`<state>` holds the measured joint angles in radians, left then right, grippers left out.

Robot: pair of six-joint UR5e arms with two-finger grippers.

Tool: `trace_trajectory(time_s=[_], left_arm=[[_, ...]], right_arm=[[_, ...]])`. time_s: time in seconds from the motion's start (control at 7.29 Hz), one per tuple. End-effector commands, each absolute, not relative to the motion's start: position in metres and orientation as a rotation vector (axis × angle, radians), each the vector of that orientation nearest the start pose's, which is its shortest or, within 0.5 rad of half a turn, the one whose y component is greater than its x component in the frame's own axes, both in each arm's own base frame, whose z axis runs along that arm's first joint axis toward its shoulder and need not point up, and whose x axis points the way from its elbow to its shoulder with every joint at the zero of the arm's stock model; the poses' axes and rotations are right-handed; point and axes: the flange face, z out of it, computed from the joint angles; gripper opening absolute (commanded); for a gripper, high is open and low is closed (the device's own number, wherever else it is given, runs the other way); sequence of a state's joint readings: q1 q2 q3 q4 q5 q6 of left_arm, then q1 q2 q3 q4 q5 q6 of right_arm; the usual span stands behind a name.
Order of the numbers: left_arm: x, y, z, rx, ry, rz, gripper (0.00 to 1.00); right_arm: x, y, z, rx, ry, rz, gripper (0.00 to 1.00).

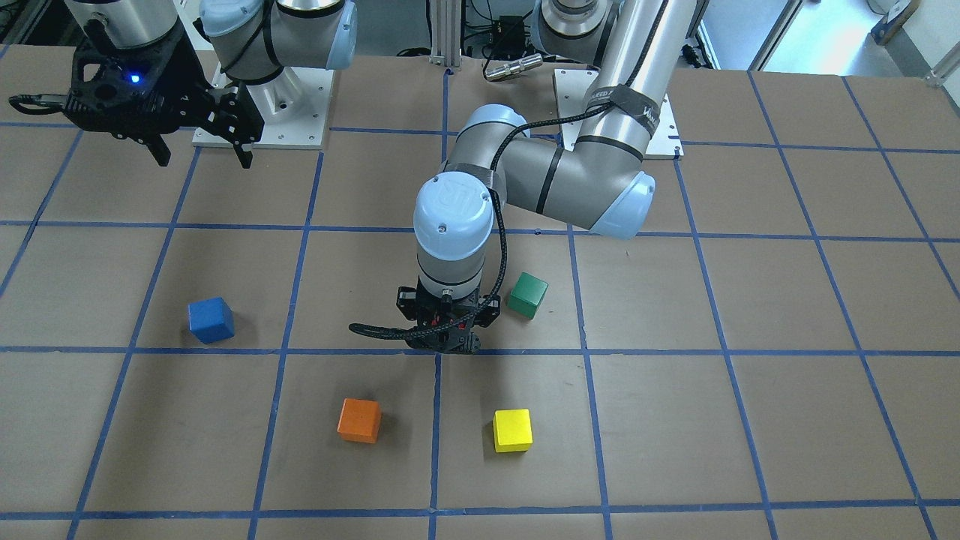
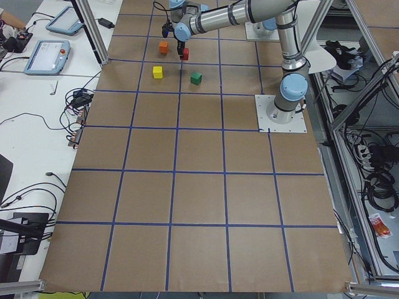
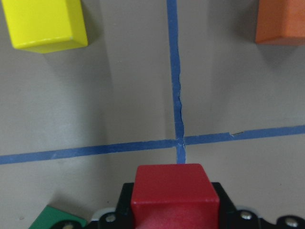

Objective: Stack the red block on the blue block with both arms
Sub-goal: 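Lower the red cube and open the left gripper to release it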

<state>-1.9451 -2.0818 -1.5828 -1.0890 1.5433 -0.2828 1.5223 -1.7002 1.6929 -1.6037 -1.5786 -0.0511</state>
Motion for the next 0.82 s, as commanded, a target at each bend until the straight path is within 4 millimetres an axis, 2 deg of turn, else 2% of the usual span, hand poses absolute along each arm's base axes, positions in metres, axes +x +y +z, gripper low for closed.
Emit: trace_trajectory(time_s=[0.0, 0.14, 0.27, 0.41, 0.55, 0.69], left_arm=[[-0.361, -0.542, 0.204, 0.144, 3.147, 0.087, 0.87], [-0.36, -0.539, 0.205, 0.158, 3.147, 0.085, 1.0], [-0.351, -0.549, 0.233, 0.146, 3.16, 0.017, 1.0], [-0.318, -0.566, 0.274, 0.079, 3.176, -0.037, 1.0], [-0.28, -0.575, 0.318, 0.158, 3.169, -0.013, 1.0], [-0.248, -0.571, 0.364, 0.189, 3.16, 0.01, 1.0]], right_arm=[[0.112, -0.45, 0.492, -0.005, 3.146, -0.098, 1.0], [0.111, -0.451, 0.491, -0.009, 3.151, -0.091, 1.0], [0.111, -0.452, 0.488, -0.007, 3.151, -0.084, 1.0], [0.111, -0.455, 0.482, -0.002, 3.146, -0.065, 1.0], [0.11, -0.466, 0.466, -0.01, 3.143, -0.008, 1.0], [0.11, -0.481, 0.441, -0.005, 3.138, 0.076, 1.0]])
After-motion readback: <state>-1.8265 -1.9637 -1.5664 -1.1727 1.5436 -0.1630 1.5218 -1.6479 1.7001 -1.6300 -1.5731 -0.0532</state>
